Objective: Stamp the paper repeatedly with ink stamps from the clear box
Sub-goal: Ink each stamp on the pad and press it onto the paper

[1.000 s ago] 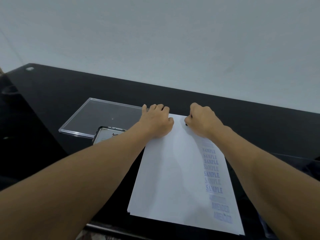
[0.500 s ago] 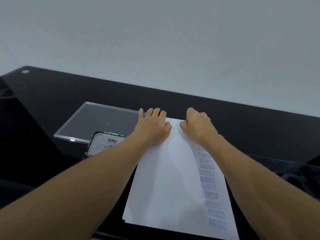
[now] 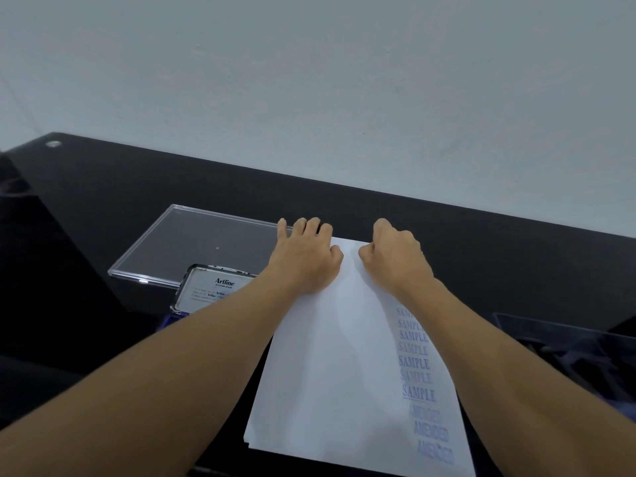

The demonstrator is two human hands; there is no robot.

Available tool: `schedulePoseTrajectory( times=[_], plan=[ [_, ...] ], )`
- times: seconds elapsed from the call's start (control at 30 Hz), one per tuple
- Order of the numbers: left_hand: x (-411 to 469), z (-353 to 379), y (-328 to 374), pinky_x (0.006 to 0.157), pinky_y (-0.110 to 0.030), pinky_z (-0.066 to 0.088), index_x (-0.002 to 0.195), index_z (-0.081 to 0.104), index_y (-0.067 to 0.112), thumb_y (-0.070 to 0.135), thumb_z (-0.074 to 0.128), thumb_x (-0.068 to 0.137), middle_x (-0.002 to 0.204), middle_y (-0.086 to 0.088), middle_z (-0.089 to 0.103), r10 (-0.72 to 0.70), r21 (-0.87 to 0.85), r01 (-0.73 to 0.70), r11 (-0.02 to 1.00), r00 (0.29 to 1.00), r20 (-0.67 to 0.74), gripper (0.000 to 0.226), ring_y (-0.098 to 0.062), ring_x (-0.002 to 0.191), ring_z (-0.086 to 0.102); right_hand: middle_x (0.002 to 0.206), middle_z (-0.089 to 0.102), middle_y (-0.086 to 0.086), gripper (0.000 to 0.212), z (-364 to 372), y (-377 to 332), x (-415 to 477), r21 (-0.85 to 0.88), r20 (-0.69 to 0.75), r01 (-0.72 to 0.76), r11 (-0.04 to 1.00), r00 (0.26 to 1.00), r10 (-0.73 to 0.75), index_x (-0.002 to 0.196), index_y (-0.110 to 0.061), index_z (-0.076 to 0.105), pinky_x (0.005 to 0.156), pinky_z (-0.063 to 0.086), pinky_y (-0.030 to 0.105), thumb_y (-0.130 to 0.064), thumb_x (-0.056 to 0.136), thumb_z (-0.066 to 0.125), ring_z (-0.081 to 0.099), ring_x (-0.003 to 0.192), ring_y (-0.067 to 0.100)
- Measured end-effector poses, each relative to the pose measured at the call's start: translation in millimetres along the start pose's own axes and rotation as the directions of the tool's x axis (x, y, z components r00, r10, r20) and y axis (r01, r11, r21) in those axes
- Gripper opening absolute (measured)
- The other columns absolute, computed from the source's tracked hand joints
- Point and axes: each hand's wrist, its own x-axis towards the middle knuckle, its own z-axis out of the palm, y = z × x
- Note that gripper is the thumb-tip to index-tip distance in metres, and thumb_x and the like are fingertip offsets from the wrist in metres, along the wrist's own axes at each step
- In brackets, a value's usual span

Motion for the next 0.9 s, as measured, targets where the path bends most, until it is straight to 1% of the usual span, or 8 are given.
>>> schedulePoseTrajectory(
  times=[0.13, 0.33, 0.47, 0.57, 0.67, 0.77, 0.83, 0.9],
  plan=[
    [-1, 0, 1, 0.118, -0.061, 0.008, 0.135, 0.042, 0.015, 0.031, 0.029, 0.098, 0.142, -0.003, 0.041, -0.001, 0.002, 0.001, 1.0, 1.0, -0.01, 0.042, -0.025, 0.135, 0.032, 0.07, 0.048, 0.004, 0.018, 0, 0, 6, 0.026, 0.0, -0.007, 1.0, 1.0, 0.007, 0.079, -0.015, 0.037, 0.053, 0.037, 0.035, -0.013, 0.094, 0.047, 0.039, 0.059, 0.017],
    [-1, -1, 2, 0.118, -0.06, 0.007, 0.136, 0.041, 0.015, 0.031, 0.029, 0.099, 0.144, -0.003, 0.039, -0.001, 0.004, 0.001, 1.0, 1.0, -0.011, 0.043, -0.025, 0.136, 0.031, 0.069, 0.043, 0.002, 0.021, -6, 0, 7, 0.038, 0.022, 0.001, 0.999, 1.0, -0.001, 0.076, -0.016, 0.034, 0.051, 0.033, 0.032, -0.013, 0.094, 0.046, 0.035, 0.058, 0.016],
    [-1, -3, 3, 0.118, -0.06, 0.008, 0.135, 0.041, 0.015, 0.031, 0.03, 0.098, 0.143, -0.004, 0.04, -0.005, -0.003, 0.005, 1.0, 1.0, -0.001, 0.042, -0.025, 0.135, 0.031, 0.07, 0.042, 0.003, 0.022, -11, -1, 5, 0.025, 0.066, 0.009, 1.0, 0.998, -0.011, 0.076, -0.017, 0.032, 0.051, 0.03, 0.032, -0.014, 0.094, 0.044, 0.034, 0.057, 0.017],
    [0, -8, 3, 0.117, -0.06, 0.008, 0.134, 0.042, 0.014, 0.03, 0.031, 0.098, 0.141, -0.003, 0.04, -0.019, -0.033, 0.021, 0.999, 0.999, 0.045, 0.041, -0.025, 0.135, 0.031, 0.072, 0.043, 0.003, 0.021, -16, -2, 3, 0.026, 0.108, 0.021, 0.999, 0.994, -0.024, 0.077, -0.017, 0.032, 0.052, 0.03, 0.032, -0.015, 0.095, 0.044, 0.034, 0.059, 0.017],
    [2, -17, 4, 0.116, -0.06, 0.012, 0.13, 0.044, 0.013, 0.028, 0.032, 0.097, 0.135, -0.003, 0.044, -0.022, -0.056, 0.026, 0.998, 0.997, 0.068, 0.038, -0.025, 0.132, 0.033, 0.077, 0.049, 0.004, 0.017, -21, -1, 2, 0.031, 0.158, 0.03, 0.999, 0.987, -0.035, 0.081, -0.016, 0.037, 0.054, 0.034, 0.033, -0.017, 0.096, 0.045, 0.038, 0.061, 0.018],
    [1, -30, 8, 0.113, -0.056, 0.02, 0.127, 0.045, 0.012, 0.029, 0.033, 0.097, 0.129, -0.003, 0.046, -0.013, -0.053, 0.016, 0.998, 0.999, 0.047, 0.036, -0.025, 0.126, 0.036, 0.087, 0.059, 0.007, 0.014, -38, -2, 3, 0.058, 0.09, 0.049, 0.997, 0.994, -0.054, 0.091, -0.01, 0.047, 0.058, 0.042, 0.035, -0.022, 0.097, 0.048, 0.05, 0.067, 0.021],
    [-2, -39, 11, 0.109, -0.052, 0.026, 0.126, 0.046, 0.012, 0.03, 0.034, 0.096, 0.128, -0.003, 0.048, -0.005, -0.053, 0.006, 0.999, 1.0, 0.023, 0.036, -0.024, 0.122, 0.037, 0.086, 0.059, 0.008, 0.016, -55, -2, 3, 0.088, 0.006, 0.064, 0.994, 0.998, -0.065, 0.094, -0.008, 0.05, 0.059, 0.044, 0.036, -0.023, 0.097, 0.048, 0.051, 0.068, 0.022],
    [-5, -48, 11, 0.105, -0.049, 0.03, 0.123, 0.047, 0.012, 0.03, 0.035, 0.096, 0.127, -0.003, 0.05, -0.002, -0.058, 0.002, 0.998, 1.0, 0.004, 0.035, -0.024, 0.119, 0.039, 0.087, 0.059, 0.009, 0.017, -72, -3, 1, 0.091, -0.03, 0.079, 0.993, 0.997, -0.077, 0.095, -0.006, 0.052, 0.059, 0.044, 0.035, -0.022, 0.097, 0.048, 0.05, 0.068, 0.022]
  ],
)
